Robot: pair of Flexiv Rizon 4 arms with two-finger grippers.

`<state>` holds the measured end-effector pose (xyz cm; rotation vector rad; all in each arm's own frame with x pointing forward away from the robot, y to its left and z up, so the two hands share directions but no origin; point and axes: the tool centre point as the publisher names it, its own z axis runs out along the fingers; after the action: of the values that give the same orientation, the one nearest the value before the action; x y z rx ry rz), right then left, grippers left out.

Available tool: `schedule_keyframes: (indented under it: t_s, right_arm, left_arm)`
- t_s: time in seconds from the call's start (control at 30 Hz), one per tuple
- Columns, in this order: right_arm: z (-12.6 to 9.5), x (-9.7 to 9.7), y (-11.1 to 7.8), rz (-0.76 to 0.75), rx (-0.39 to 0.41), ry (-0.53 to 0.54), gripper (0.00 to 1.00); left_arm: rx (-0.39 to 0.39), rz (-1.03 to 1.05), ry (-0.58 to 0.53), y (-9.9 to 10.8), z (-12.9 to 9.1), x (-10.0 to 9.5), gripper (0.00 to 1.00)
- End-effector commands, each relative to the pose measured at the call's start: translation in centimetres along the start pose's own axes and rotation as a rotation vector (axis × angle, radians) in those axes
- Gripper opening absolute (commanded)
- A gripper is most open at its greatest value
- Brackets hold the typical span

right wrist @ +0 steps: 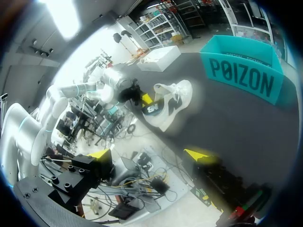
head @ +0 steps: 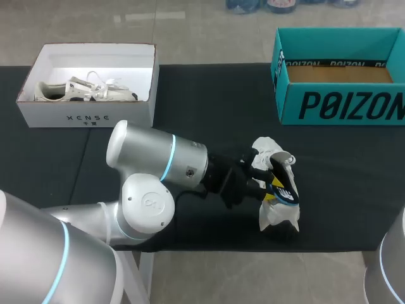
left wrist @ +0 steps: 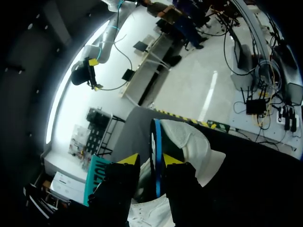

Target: Take the shoe out of the shoebox, open the shoe tongue, remove and reinsert the insole, then place the shoe into the shoebox

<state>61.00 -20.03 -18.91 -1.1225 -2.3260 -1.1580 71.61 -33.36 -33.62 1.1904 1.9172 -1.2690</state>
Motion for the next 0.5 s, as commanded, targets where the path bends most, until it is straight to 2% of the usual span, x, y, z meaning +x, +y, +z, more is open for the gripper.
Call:
schedule_keyframes:
  t_s: [0.03, 0.27, 0.5]
  right_arm:
    - [0.1, 0.8, -0.5, -0.001, -0.01, -0.29, 1.0]
    - [0.1, 0.8, -0.5, -0.001, -0.01, -0.29, 1.0]
    - [0.1, 0.8, -0.5, -0.001, -0.01, -0.29, 1.0]
  left_arm:
    - [0.019, 0.008, -0.008, 0.5, 0.5, 0.3, 0.0]
    - [0.021, 0.057, 0.018, 2.1, 0.1, 0.0, 0.0]
    - [-0.01, 0.098, 0.062, 4.2, 0.7, 0.0, 0.0]
